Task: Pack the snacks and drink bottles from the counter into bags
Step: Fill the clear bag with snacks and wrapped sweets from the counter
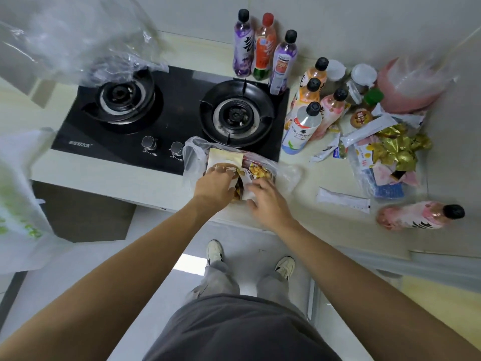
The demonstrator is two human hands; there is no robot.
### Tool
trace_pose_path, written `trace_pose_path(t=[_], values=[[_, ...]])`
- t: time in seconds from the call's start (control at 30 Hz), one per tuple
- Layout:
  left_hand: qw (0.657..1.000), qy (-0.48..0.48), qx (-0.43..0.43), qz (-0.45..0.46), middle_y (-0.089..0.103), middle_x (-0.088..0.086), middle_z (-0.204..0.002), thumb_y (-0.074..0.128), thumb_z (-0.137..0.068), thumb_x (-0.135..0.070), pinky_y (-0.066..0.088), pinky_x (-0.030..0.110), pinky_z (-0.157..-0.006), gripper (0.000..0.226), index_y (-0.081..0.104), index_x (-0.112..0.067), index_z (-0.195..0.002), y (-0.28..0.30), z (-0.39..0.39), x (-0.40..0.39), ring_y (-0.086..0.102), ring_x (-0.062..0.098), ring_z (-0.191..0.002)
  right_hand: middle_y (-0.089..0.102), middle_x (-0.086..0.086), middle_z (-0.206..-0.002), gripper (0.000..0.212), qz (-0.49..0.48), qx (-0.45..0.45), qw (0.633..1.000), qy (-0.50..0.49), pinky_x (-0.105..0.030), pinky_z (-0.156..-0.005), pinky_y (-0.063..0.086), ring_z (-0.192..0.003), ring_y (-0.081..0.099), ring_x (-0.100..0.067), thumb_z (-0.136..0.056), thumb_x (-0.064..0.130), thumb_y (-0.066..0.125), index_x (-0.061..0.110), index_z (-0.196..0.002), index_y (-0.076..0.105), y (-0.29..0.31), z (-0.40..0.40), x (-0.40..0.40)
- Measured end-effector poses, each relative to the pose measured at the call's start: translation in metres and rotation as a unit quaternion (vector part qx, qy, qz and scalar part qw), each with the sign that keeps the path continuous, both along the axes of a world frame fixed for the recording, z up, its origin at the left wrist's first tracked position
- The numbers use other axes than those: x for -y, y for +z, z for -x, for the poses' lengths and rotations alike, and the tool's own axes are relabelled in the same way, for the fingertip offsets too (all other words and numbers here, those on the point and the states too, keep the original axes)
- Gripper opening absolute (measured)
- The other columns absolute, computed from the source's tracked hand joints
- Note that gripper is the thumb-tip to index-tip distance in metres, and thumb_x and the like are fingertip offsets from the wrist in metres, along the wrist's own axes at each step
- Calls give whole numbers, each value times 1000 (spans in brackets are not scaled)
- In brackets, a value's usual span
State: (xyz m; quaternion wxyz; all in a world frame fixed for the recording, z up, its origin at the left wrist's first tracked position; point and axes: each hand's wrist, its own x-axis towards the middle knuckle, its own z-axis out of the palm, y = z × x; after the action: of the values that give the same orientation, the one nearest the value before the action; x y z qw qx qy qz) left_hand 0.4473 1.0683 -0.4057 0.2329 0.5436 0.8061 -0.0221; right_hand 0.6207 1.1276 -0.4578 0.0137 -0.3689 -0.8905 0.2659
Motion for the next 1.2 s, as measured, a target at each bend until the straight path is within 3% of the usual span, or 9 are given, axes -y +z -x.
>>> trace_pose_path(t=[0.13, 0.3, 0.4, 0.5, 0.7, 0.77, 0.97, 1.1, 1.2], values=[[999, -25, 6, -38, 55, 9, -137, 56, -97, -29, 56, 49, -91, 44, 52, -22, -140, -1, -4, 11, 43, 32, -134, 58, -2, -127, 35, -59, -48, 996, -39, -41, -94, 55, -123, 52, -25, -93, 13, 62, 14, -127, 68, 8, -11, 3], [992, -80, 1, -98, 58, 8, -132, 56, -96, -29, 54, 47, -84, 42, 56, -18, -136, 4, -30, -2, 47, 32, -128, 59, -7, -132, 36, -109, -95, 984, -103, -38, -103, 46, -123, 53, -26, -95, 13, 56, 10, -129, 65, 17, -58, -11], [985, -114, 8, -127, 60, 10, -128, 56, -95, -30, 54, 47, -85, 40, 58, -16, -132, 5, -55, -25, 50, 34, -122, 59, -11, -134, 38, -119, -77, 979, -147, -43, -102, 48, -124, 53, -30, -93, 11, 58, 7, -130, 63, 12, -98, -27], [979, -146, 19, -139, 59, 10, -131, 58, -94, -29, 53, 48, -91, 47, 56, -16, -139, 3, -84, -52, 50, 34, -123, 58, -12, -136, 45, -118, -46, 975, -183, -46, -101, 50, -124, 53, -32, -89, 11, 57, 7, -134, 61, 4, -135, -45], [974, -195, 49, -105, 46, 8, -143, 54, -97, -32, 50, 47, -93, 55, 42, -18, -149, -6, -145, -122, 45, 31, -129, 48, -13, -151, 63, -41, 94, 976, -194, -49, -110, 45, -140, 43, -36, -85, 8, 63, 14, -146, 50, -12, -185, -79], [975, -198, 54, -88, 41, 10, -149, 54, -98, -31, 51, 46, -91, 58, 38, -18, -152, -11, -163, -150, 42, 32, -134, 55, -13, -143, 63, -48, 103, 976, -184, -49, -103, 51, -131, 51, -35, -81, 6, 66, 13, -142, 52, -22, -198, -86], [981, -184, 48, -38, 25, 15, -163, 55, -98, -28, 38, 50, -112, 63, 33, -23, -157, -34, -191, -220, 27, 36, -147, 61, -7, -108, 44, -99, 135, 973, -160, -41, -74, 50, -97, 59, -30, -72, 7, 73, 16, -114, 65, -36, -211, -100], [985, -162, 51, -15, 35, 13, -155, 57, -97, -24, 46, 51, -104, 56, 41, -18, -150, -55, -194, -234, 38, 36, -137, 59, -5, -102, 32, -79, 138, 973, -169, -41, -73, 47, -94, 59, -27, -77, 17, 78, 17, -104, 62, -31, -210, -108], [989, -133, 64, -33, 47, 12, -135, 57, -95, -16, 51, 48, -91, 42, 54, -16, -137, -64, -192, -230, 48, 33, -124, 60, -6, -107, 28, -6, 93, 972, -217, -41, -74, 53, -96, 60, -26, -87, 24, 75, 13, -108, 60, -30, -210, -109]])
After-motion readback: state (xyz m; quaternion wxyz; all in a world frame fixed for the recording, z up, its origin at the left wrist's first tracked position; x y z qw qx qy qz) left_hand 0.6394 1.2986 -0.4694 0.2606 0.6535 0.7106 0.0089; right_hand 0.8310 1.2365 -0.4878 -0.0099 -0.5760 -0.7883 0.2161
